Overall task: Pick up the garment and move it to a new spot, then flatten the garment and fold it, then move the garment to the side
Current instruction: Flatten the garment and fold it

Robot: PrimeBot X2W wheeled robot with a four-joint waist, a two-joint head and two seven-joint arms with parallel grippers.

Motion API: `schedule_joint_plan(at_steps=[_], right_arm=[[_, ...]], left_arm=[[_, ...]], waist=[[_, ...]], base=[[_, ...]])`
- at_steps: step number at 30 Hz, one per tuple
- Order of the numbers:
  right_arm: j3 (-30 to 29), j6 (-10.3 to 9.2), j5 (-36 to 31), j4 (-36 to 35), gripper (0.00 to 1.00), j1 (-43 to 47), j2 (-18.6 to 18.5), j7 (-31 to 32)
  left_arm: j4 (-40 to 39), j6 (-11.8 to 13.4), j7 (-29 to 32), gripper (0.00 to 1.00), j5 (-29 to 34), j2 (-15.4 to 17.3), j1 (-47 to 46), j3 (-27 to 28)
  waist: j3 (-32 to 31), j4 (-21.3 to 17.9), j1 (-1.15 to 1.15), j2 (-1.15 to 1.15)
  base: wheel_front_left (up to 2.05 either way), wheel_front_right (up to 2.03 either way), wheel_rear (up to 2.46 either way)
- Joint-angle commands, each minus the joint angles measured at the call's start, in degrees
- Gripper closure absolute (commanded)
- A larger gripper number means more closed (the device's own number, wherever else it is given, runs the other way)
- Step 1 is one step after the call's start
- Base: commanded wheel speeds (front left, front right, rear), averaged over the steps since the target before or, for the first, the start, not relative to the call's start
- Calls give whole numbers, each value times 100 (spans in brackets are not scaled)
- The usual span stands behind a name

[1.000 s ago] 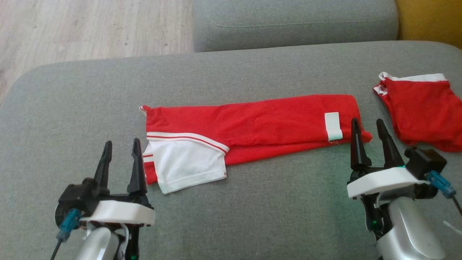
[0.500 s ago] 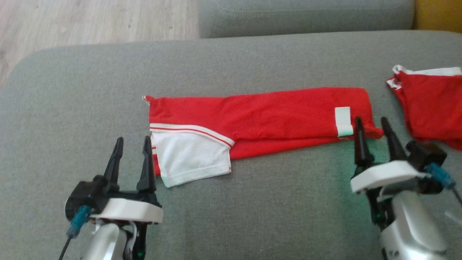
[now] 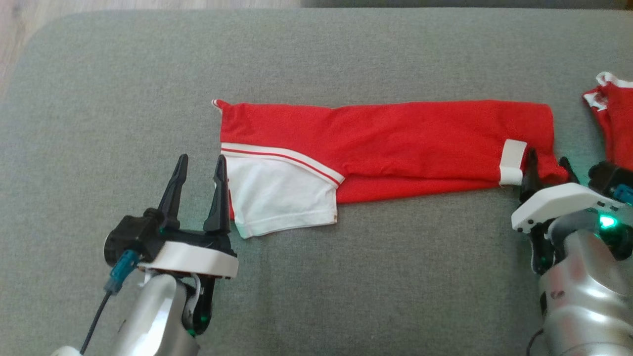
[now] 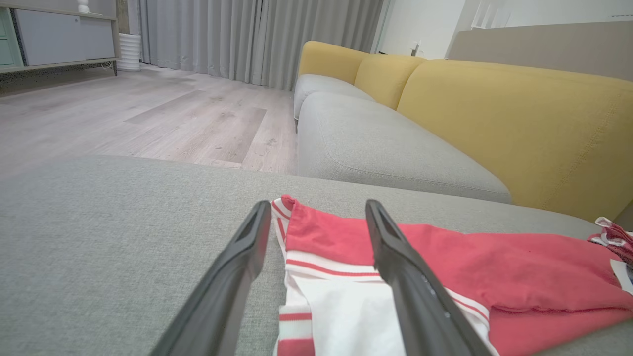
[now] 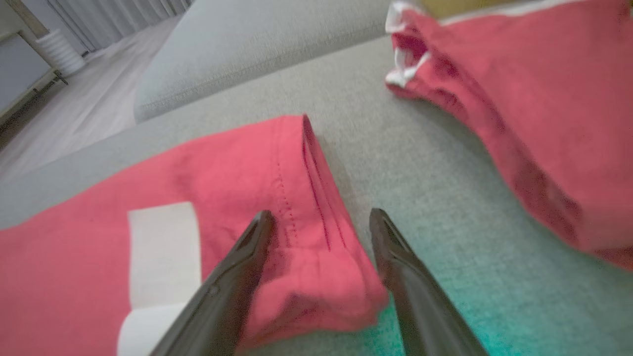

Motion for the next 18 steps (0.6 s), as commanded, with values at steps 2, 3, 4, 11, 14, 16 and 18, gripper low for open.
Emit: schedule_joint_plan(at_steps=[2, 3, 4, 11, 14, 16, 18], right_arm=[[42, -4, -116, 69, 0, -253, 28, -23], [2, -4, -124, 238, 0, -313, 28, -29], [-23, -4, -123, 402, 0, -371, 28, -46], [124, -4, -119, 1197, 100, -725, 28, -352], [120, -4, -247, 1205, 100, -797, 28, -507], [35, -4, -370, 1087, 100, -808, 25, -573], [-86, -4, -471, 933, 100, -802, -36, -609]], left_arm=[[-156, -32, -30, 0, 83, 24, -242, 244], [-147, -44, -30, 0, 95, 11, -254, 251], [-135, -55, -30, 0, 107, 0, -262, 259], [-50, -110, -30, 0, 181, -40, -294, 357], [-30, -126, -30, 0, 213, -47, -279, 406], [-40, -135, -30, 0, 236, -49, -261, 438], [-61, -145, -30, 0, 258, -51, -241, 467]], waist=[[58, 34, -1, 0], [72, 40, -1, 0], [84, 41, -1, 0], [88, -29, -1, 0], [32, -109, -1, 0], [-10, -169, -1, 0], [-61, -225, -1, 0]], base=[[0, 0, 0], [0, 0, 0], [0, 0, 0], [0, 0, 0], [0, 0, 0], [0, 0, 0], [0, 0, 0]])
